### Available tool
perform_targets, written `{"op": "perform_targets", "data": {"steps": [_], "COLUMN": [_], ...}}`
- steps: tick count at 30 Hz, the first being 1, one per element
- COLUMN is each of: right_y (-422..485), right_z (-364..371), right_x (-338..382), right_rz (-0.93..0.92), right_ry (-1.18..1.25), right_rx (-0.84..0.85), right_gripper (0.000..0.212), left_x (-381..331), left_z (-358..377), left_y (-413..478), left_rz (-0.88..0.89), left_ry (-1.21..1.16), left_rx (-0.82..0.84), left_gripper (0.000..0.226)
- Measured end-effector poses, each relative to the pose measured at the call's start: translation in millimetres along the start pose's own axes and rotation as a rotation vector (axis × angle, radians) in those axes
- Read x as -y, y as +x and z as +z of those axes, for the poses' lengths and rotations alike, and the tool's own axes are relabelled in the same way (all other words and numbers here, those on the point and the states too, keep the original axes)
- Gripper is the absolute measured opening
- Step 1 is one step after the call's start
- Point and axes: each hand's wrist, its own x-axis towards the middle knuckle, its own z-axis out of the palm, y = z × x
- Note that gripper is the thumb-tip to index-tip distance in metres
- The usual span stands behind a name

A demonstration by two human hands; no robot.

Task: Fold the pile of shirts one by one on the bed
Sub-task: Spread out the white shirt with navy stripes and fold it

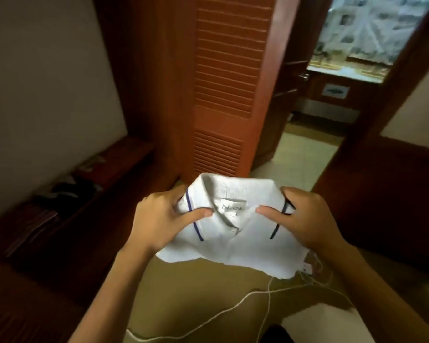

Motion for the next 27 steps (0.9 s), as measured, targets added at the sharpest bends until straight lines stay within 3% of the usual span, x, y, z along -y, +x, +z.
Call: {"op": "perform_targets", "data": {"steps": [4, 7, 16, 27], "right_y": [78, 137, 326, 484], "right_z": [79, 141, 296, 360], "right_x": [34, 56, 80, 92], "right_rz": [-0.202, -0.336, -0.577, -0.796], "right_ry": [0.074, 0.162, 0.378, 0.306], "right_rx": [0.099, 0.215, 0.451, 0.514], "right_gripper": [0.065, 0.052, 0.051, 0.066], "left_x": [70, 116, 212, 262], "left_z": [-27, -40, -24, -1], "left_y": [-7, -6, 77, 179], "left_rz": [-0.258, -0.415, -0.779, -0.895], "left_ry": [0.100, 0.166, 0.344, 0.393], "left_rx": [-0.083, -0.142, -0.292, -0.405], "left_gripper": [0.072, 0.076, 0.073, 0.068]}}
